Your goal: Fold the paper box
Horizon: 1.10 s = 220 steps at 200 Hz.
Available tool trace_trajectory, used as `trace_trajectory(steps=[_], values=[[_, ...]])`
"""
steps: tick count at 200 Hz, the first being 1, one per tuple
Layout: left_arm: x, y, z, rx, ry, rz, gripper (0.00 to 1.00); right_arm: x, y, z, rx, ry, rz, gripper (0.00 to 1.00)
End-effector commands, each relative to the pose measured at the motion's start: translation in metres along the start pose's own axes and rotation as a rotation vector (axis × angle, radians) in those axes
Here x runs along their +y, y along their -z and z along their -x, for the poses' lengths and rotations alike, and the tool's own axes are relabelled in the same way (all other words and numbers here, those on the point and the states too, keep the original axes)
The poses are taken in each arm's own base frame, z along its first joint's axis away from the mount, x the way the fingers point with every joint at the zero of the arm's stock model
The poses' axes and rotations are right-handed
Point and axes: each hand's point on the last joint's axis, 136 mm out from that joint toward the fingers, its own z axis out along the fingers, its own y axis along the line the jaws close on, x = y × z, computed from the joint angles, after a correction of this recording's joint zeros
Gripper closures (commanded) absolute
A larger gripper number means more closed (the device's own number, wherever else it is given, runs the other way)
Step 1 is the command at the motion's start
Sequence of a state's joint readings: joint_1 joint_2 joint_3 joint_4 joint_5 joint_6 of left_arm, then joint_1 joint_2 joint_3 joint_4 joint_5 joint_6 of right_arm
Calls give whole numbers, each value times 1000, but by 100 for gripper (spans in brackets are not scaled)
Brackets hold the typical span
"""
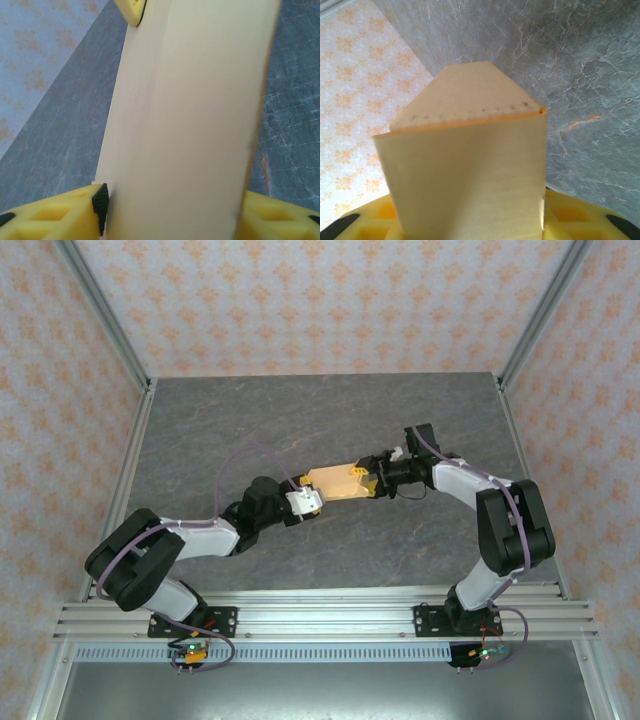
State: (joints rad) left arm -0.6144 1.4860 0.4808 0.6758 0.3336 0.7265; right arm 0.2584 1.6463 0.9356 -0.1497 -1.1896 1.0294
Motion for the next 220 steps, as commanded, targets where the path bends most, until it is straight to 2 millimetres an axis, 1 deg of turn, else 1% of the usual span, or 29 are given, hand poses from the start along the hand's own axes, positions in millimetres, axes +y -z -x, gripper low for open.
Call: trace_trajectory(steps=[1,10,25,50,60,79,87,99,108,116,126,133,141,158,173,188,204,220], values=[[8,-3,17,-38,-9,6,35,11,-4,-15,33,20,17,56],[8,-4,17,-32,-15,5,34,12,-4,-16,31,18,17,57],[0,-5,16,-28,-29,-32,34,14,-5,-16,26,20,21,56],[5,-10,7,21,-44,-10,35,16,-6,-17,22,29,22,57],[8,-11,4,41,-52,13,38,17,-6,-17,21,27,29,56],[14,-10,0,68,-66,48,49,20,-6,-20,22,36,37,55],[15,-9,1,72,-69,54,50,20,-5,-20,22,39,37,54],[14,-6,2,78,-71,45,50,20,-5,-19,15,38,37,52],[14,-4,4,85,-71,36,51,20,-5,-19,9,41,35,47],[13,0,5,94,-73,26,54,19,-4,-18,5,53,28,42],[12,4,4,114,-78,9,56,13,-4,-17,-2,83,-9,36],[9,6,3,137,-77,-13,56,4,-2,-15,-22,110,-65,33],[7,9,2,171,-74,-49,57,-3,2,-12,-52,163,-127,30],[2,15,-1,239,-45,-111,57,-9,10,-4,-118,262,-189,28],[-1,20,-3,283,-12,-147,57,-9,20,3,-175,339,-201,27],[-2,25,-5,339,19,-184,56,-7,36,11,-265,418,-234,27],[8,25,-8,429,55,-170,57,-5,55,18,-382,507,-304,26],[-2,28,-11,497,48,-269,57,-4,73,23,-485,580,-357,26]])
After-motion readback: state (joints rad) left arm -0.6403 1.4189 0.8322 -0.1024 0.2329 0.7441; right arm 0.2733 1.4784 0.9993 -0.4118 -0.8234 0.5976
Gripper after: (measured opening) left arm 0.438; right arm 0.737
